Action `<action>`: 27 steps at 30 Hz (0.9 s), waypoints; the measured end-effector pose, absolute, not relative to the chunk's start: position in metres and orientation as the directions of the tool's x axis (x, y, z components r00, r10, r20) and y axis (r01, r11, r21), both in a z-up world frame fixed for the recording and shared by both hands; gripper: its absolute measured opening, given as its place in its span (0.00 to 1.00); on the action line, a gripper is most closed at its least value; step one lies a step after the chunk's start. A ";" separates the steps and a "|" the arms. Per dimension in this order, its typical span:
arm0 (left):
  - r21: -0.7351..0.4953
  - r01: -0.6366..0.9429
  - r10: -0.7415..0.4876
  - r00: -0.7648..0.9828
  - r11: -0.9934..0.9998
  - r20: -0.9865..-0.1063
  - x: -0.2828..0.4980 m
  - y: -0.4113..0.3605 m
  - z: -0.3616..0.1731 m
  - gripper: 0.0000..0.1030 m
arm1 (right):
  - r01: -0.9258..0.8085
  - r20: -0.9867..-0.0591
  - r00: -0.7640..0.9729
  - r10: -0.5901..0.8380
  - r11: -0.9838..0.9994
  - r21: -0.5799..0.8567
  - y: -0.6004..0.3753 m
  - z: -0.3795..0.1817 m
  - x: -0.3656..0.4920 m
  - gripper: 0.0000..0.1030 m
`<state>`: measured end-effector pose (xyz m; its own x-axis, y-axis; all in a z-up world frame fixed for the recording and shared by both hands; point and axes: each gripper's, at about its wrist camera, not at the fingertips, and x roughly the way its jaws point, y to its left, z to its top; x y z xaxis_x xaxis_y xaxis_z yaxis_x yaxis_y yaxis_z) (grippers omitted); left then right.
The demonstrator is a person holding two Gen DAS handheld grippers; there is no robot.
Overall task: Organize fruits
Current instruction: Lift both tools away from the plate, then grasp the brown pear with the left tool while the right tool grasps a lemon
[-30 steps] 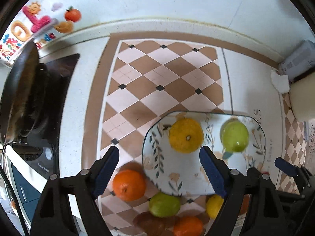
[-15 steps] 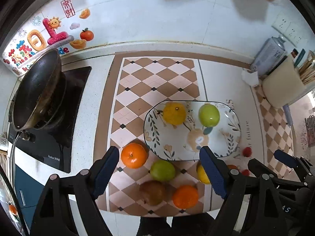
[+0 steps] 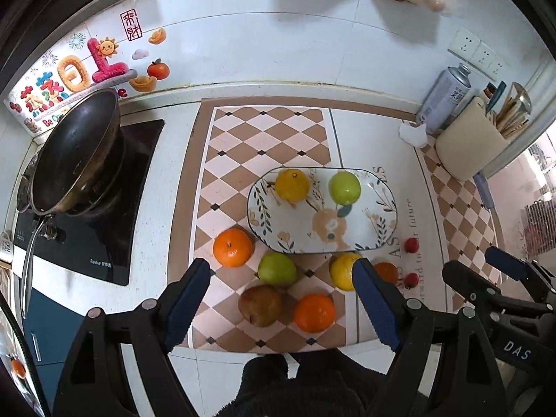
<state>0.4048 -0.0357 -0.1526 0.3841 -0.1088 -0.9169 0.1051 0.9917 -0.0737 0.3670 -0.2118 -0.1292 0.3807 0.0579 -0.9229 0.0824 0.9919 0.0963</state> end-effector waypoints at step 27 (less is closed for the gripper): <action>-0.137 -0.090 -0.136 0.015 0.986 -0.991 0.436 0.002 -0.316 0.94 | 0.138 -0.959 0.117 0.258 0.952 0.273 -0.214 -0.290 0.408 0.92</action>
<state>0.4363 0.0015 -0.3164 0.0152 -0.1363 -0.9906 -0.0901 0.9864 -0.1371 0.4076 -0.2137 -0.2899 0.1168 0.2581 -0.9590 0.1379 0.9521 0.2731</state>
